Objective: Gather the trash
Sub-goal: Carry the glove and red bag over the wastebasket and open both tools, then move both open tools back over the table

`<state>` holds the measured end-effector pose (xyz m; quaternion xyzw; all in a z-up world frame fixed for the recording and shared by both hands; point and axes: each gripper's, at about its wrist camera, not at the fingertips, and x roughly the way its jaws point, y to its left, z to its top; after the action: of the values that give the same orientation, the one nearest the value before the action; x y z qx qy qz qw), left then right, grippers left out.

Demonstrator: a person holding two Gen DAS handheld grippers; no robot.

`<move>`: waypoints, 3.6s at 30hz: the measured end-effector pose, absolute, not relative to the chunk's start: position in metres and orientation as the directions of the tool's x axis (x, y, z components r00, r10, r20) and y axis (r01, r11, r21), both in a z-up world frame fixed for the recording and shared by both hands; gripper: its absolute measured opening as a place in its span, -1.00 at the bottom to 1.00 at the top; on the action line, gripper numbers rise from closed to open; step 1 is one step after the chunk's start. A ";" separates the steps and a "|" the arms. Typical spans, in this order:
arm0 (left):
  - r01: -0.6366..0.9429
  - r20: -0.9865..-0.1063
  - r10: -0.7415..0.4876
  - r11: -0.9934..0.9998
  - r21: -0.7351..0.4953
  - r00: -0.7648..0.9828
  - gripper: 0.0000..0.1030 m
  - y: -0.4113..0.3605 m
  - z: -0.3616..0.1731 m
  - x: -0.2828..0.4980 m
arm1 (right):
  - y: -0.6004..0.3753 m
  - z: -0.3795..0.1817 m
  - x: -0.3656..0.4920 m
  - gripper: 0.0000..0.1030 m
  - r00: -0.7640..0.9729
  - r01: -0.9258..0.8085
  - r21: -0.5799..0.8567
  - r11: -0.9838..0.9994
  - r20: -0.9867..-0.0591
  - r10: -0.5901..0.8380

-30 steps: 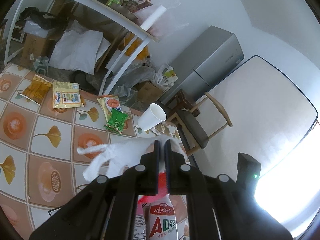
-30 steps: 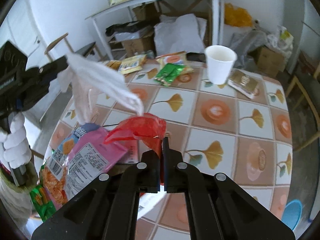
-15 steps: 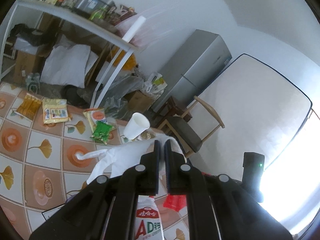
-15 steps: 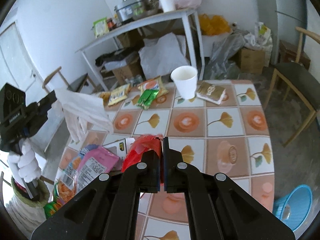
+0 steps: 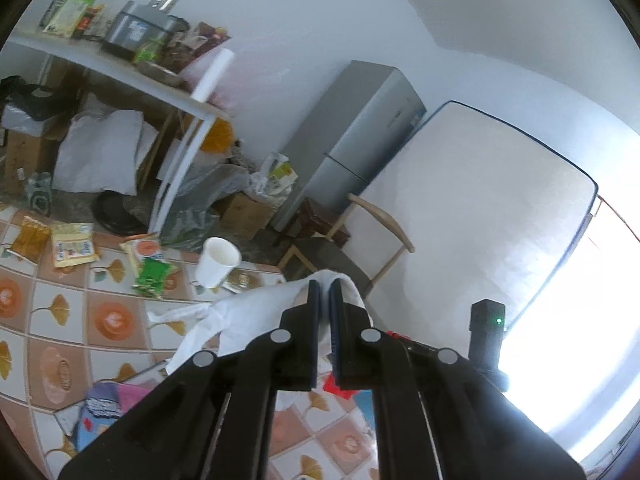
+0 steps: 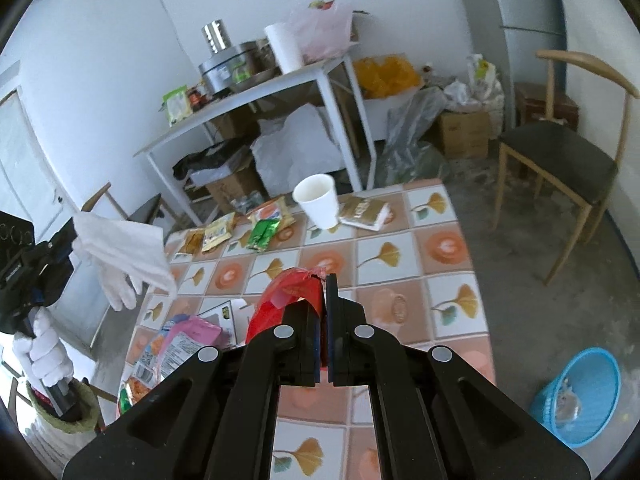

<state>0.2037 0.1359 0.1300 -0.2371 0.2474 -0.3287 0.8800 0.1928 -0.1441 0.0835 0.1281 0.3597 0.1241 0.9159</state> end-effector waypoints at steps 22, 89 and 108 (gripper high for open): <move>0.621 -0.367 -0.857 0.515 -0.591 0.362 -0.91 -0.085 0.138 0.187 | -0.302 0.073 0.090 -0.98 0.801 0.087 0.397 0.914 -0.574 0.173; 0.696 -0.529 -0.747 0.626 -0.353 0.404 0.45 -0.214 0.062 0.134 | -0.426 -0.043 -0.002 0.31 0.733 0.463 0.587 0.664 -0.675 0.085; 0.386 -0.509 -0.478 0.878 -0.283 0.716 0.57 0.060 0.046 0.051 | -0.205 -0.011 0.102 0.49 0.641 0.120 0.661 0.741 -0.621 0.451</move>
<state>0.0510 0.0600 0.0457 -0.0784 0.2956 -0.2341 0.9228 0.1016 -0.2047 -0.0109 0.3463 0.4121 0.0989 0.8369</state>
